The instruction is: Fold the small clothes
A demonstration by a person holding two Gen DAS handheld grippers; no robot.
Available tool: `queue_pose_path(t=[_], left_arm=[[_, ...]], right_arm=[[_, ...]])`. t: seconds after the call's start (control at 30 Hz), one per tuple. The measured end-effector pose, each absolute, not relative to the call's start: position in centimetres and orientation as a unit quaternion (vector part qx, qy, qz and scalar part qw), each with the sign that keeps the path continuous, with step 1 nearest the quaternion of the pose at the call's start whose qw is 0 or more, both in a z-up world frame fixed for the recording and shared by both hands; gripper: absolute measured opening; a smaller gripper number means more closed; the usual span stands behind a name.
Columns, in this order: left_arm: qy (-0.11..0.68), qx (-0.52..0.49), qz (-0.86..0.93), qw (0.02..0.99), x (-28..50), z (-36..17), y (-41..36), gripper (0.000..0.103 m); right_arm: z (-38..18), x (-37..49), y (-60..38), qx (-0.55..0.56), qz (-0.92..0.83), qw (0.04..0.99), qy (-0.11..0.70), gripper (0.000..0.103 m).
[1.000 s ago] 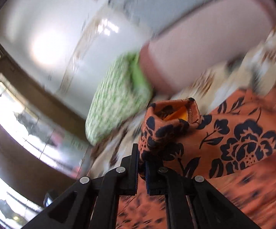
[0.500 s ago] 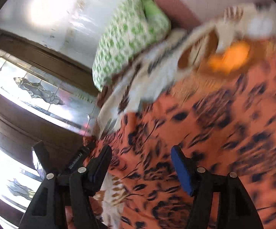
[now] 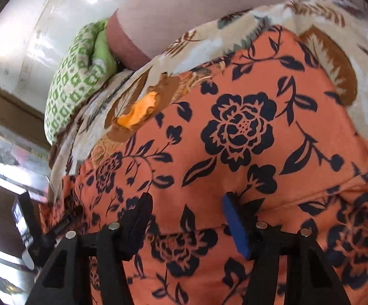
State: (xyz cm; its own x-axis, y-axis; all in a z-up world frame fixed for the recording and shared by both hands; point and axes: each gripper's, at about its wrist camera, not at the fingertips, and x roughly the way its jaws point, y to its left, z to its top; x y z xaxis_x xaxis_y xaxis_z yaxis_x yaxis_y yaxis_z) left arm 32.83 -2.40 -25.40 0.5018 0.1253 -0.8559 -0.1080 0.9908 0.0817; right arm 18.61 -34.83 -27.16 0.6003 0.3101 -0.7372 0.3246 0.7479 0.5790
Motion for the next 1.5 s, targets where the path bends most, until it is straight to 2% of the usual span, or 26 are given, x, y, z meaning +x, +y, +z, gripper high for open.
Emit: queue_pose_path(t=[0.23,0.47,0.77,0.93,1.1,1.17,1.27,1.33,1.4,1.5], left_arm=[[0.432,-0.047,0.095,0.896,30.8,-21.3,2.2,0.103],[0.38,-0.112,0.191,0.898,25.8,-18.8,12.6,0.103],[0.384,-0.2,0.258,0.864,25.7,-17.5,29.7,0.103],[0.437,-0.257,0.206,0.837,29.3,-20.5,33.4,0.1],[0.467,-0.342,0.165,0.798,32.0,-24.7,34.0,0.07],[0.453,-0.378,0.164,0.79,32.1,-25.8,34.5,0.065],[0.43,-0.424,0.147,0.783,31.9,-26.8,35.2,0.064],[0.421,-0.432,0.133,0.786,32.1,-27.1,35.1,0.054],[0.414,-0.44,0.115,0.789,32.4,-27.2,34.8,0.032],[0.406,-0.435,0.103,0.797,33.1,-26.9,34.2,0.015]], right_arm=[[-24.1,14.0,-32.8,0.357,0.065,0.867,0.343,0.064],[-24.4,15.6,-28.3,0.349,0.119,0.857,0.36,0.064],[-22.5,14.6,-27.4,0.32,0.152,0.866,0.353,0.064],[-22.2,15.1,-29.3,0.342,0.141,0.862,0.345,0.064],[-22.8,15.7,-30.5,0.351,0.121,0.86,0.35,0.064],[-23.1,15.8,-30.8,0.353,0.116,0.859,0.351,0.064],[-23.4,16.0,-31.1,0.355,0.112,0.858,0.353,0.064],[-23.5,16.2,-31.0,0.355,0.111,0.858,0.356,0.064],[-23.6,16.4,-30.9,0.352,0.111,0.858,0.357,0.064],[-23.5,16.6,-30.6,0.344,0.109,0.861,0.358,0.064]])
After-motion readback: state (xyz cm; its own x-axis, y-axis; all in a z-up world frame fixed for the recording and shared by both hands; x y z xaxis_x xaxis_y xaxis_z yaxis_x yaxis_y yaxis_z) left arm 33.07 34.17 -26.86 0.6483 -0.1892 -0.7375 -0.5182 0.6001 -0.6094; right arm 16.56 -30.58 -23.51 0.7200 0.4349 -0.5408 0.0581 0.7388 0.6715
